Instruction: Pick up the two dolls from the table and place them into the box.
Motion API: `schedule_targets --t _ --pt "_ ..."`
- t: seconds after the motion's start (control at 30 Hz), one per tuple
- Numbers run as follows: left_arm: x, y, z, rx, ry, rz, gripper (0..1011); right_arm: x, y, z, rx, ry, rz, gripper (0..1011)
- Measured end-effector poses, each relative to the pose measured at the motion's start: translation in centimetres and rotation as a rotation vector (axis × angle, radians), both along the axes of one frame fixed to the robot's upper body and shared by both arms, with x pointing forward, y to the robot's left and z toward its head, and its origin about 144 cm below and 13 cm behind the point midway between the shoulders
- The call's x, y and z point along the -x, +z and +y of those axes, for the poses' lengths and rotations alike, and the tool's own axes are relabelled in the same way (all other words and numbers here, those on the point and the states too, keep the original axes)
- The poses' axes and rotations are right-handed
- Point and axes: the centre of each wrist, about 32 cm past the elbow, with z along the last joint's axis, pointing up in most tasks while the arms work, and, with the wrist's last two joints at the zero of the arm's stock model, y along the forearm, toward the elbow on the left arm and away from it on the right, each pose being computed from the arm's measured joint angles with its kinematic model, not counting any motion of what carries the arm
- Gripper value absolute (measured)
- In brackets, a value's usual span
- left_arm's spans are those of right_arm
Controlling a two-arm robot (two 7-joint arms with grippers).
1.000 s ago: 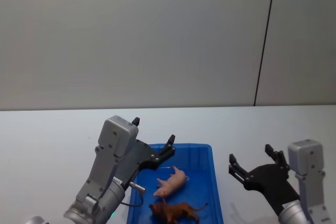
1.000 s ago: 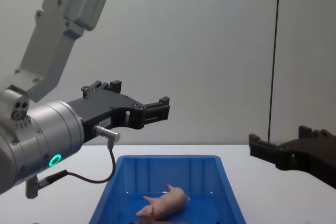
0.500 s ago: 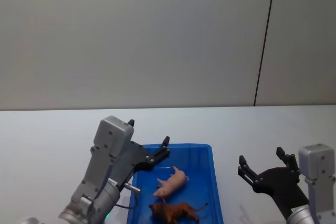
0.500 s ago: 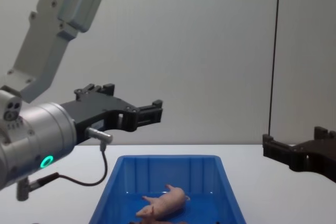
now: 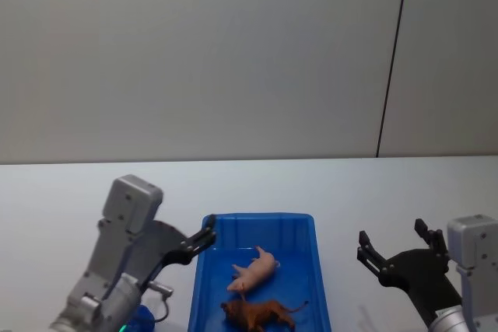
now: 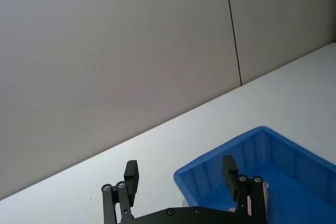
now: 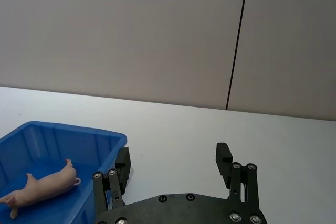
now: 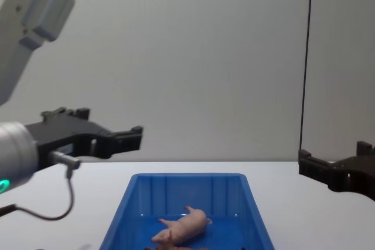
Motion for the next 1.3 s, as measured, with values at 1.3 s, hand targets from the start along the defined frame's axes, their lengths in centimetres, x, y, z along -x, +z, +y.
schedule_targets --t 1.3 --pt "2.0 -2.0 7.2 -0.027 -0.032 0.301 1001 0.1 0.0 0.0 0.001 -0.006 0.0 1001"
